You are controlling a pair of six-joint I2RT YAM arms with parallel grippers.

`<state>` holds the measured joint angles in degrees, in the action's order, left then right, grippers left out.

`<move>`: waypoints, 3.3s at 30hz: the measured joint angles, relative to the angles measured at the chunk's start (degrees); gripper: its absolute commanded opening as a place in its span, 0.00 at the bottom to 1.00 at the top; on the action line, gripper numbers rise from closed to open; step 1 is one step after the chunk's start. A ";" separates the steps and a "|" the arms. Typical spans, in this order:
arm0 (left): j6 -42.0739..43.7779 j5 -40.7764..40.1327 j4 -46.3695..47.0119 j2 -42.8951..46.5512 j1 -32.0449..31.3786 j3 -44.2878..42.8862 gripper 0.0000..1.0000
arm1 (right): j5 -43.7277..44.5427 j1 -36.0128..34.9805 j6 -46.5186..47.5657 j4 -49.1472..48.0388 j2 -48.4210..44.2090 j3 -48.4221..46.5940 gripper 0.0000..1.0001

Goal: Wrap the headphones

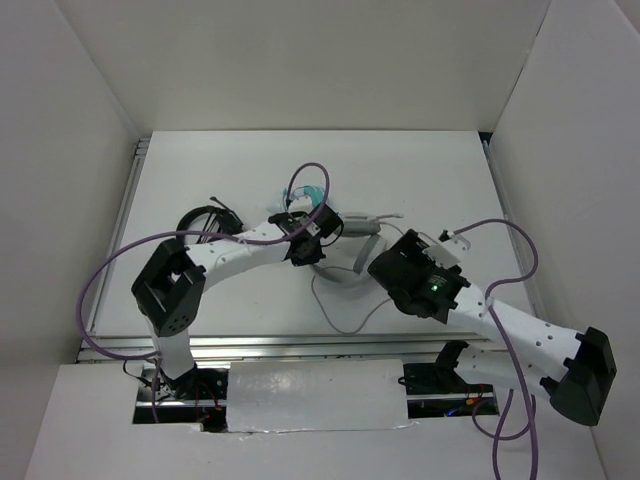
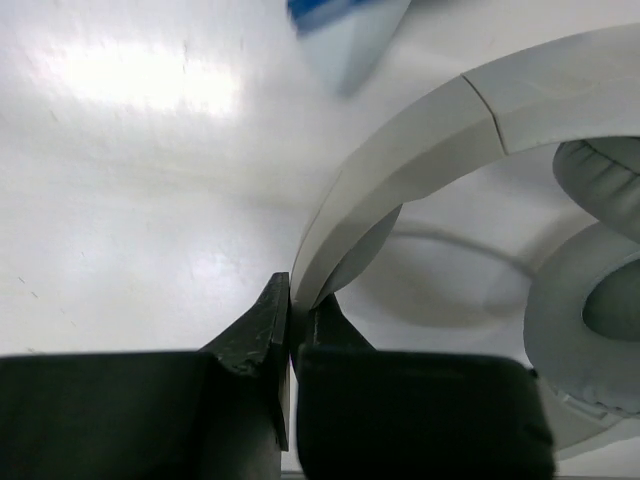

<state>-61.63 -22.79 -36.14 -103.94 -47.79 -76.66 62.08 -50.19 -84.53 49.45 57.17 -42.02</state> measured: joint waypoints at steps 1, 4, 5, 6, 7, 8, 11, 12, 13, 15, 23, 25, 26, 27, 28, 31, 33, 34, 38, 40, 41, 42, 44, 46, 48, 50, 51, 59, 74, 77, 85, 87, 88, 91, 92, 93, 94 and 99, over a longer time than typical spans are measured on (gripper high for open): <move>1.05 -1.49 -0.39 0.37 0.39 -1.66 0.00 | -0.44 0.04 4.44 -2.40 -0.83 -0.02 1.00; 3.78 -4.26 -1.31 2.58 2.14 -5.01 0.00 | -3.56 0.55 16.68 -9.62 -4.50 -0.07 1.00; 4.96 -5.44 -1.46 3.74 2.80 -5.99 0.00 | -5.18 0.81 21.18 -12.55 -6.32 0.04 1.00; 6.21 -6.84 -1.62 5.09 3.54 -6.95 0.00 | -6.88 1.11 25.46 -15.80 -8.31 0.28 1.00; 7.52 -7.91 -1.66 6.62 4.24 -7.76 0.00 | -9.07 1.42 29.79 -19.41 -10.45 0.85 1.00; 8.79 -8.90 -1.62 8.26 5.03 -8.57 0.00 | -11.04 1.70 33.24 -22.40 -12.41 1.55 1.00; 13.18 -10.25 -0.70 13.42 7.45 -9.90 0.00 | -18.45 3.56 43.15 -30.91 -17.57 4.76 1.00; 15.23 -10.43 -0.09 15.52 8.50 -10.34 0.00 | -20.85 4.39 46.03 -33.27 -18.80 5.92 1.00; 16.87 -10.49 0.35 17.18 9.40 -10.86 0.00 | -23.02 5.11 48.63 -35.26 -19.71 6.97 1.00; 19.76 -10.60 0.50 19.58 10.95 -12.92 0.00 | -26.53 6.64 53.00 -38.62 -20.74 8.39 1.00; 29.05 -7.69 1.03 21.46 18.16 -25.66 0.00 | -45.81 14.67 70.34 -51.67 -16.39 12.26 1.00; 31.65 -6.43 0.90 21.46 20.24 -27.87 0.00 | -49.83 16.15 73.40 -53.92 -13.90 12.98 1.00; 32.70 -5.77 -0.09 21.33 21.27 -29.49 0.00 | -52.06 16.85 74.62 -54.86 -12.52 13.27 1.00; 33.70 -5.20 -1.14 20.94 22.12 -31.54 0.00 | -54.12 17.55 75.52 -55.63 -11.19 13.46 1.00; 34.71 -4.76 -2.10 20.57 22.84 -33.75 0.00 | -56.39 18.40 76.46 -56.65 -9.51 13.55 1.00; 36.72 -3.30 -3.10 19.47 24.90 -40.87 0.00 | -62.18 19.80 78.03 -61.00 -4.31 13.79 1.00; 37.64 -2.67 -2.69 19.45 25.75 -43.76 0.00 | -65.07 20.11 78.42 -63.47 -0.42 13.73 1.00; 37.81 -2.29 -2.38 19.54 26.12 -44.68 0.00 | -66.34 20.11 78.68 -64.43 2.01 13.38 1.00; 38.51 -0.35 -1.77 19.58 27.82 -47.12 0.00 | -69.24 20.31 79.82 -66.90 13.03 10.47 1.00; 39.19 0.68 -2.67 19.04 28.74 -48.72 0.00 | -70.27 20.72 80.04 -67.12 18.60 8.09 1.00; 39.23 1.05 -2.86 18.56 29.44 -49.96 0.00 | -70.62 20.92 80.11 -67.32 20.98 6.88 1.00; 39.23 1.73 -2.89 18.27 30.27 -50.66 0.00 | -70.99 21.20 80.11 -67.45 23.26 5.73 0.98; 39.19 2.62 -2.80 18.23 31.69 -51.12 0.00 | -71.67 21.73 80.08 -67.43 27.39 3.34 0.82; 39.21 3.48 -2.84 18.23 33.24 -51.43 0.00 | -72.83 22.38 79.80 -66.90 31.19 0.68 0.66; 39.17 4.09 -2.84 18.23 34.91 -51.49 0.00 | -74.14 22.88 79.93 -65.72 33.38 -1.27 0.38; 39.19 4.72 -2.84 18.23 36.59 -51.49 0.00 | -74.49 23.08 79.52 -65.05 33.86 -1.57 0.11; 39.19 4.90 -2.84 18.23 37.46 -51.49 0.00 | -74.40 23.12 78.95 -64.63 33.81 -1.49 0.04; 37.62 7.30 -2.91 19.37 46.97 -48.26 0.00 | -73.07 31.26 72.59 -63.06 23.91 6.38 0.00; 30.67 15.56 -4.20 20.70 69.68 -40.39 0.00 | -75.36 37.83 67.30 -58.99 11.10 9.14 0.00; 29.77 18.25 -2.86 21.46 68.85 -36.72 0.00 | -74.16 33.46 68.30 -55.32 9.81 7.58 0.00; 30.40 18.36 1.14 23.82 60.48 -26.84 0.00 | -67.10 14.88 72.83 -42.60 9.33 -4.33 0.00; 31.34 16.81 3.28 24.37 57.09 -23.91 0.00 | -65.85 11.58 74.49 -38.97 9.94 -8.37 0.00; 31.82 16.17 4.44 24.74 55.12 -21.99 0.00 | -65.35 10.45 75.52 -37.07 10.25 -9.94 0.00; 34.56 14.88 8.20 25.31 48.61 -16.28 0.00 | -62.62 4.96 78.84 -30.58 12.31 -19.58 0.00; 35.45 14.45 9.75 25.44 46.29 -14.21 0.00 | -61.33 3.54 80.19 -28.59 13.09 -22.80 0.00; 36.50 14.05 11.04 25.44 44.04 -12.13 0.00 | -59.91 2.34 81.46 -26.91 13.97 -25.92 0.00; 37.68 13.66 12.68 25.51 41.70 -9.97 0.00 | -58.47 1.22 82.66 -25.68 14.67 -28.76 0.00; 43.69 9.84 18.10 26.64 32.06 2.16 0.00 | -50.27 -0.83 87.71 -20.17 15.67 -37.94 0.00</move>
<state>-17.93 -12.95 -18.04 -77.30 -15.73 -74.50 11.81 -51.03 3.18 29.28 72.84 -79.96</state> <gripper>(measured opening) 0.099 0.007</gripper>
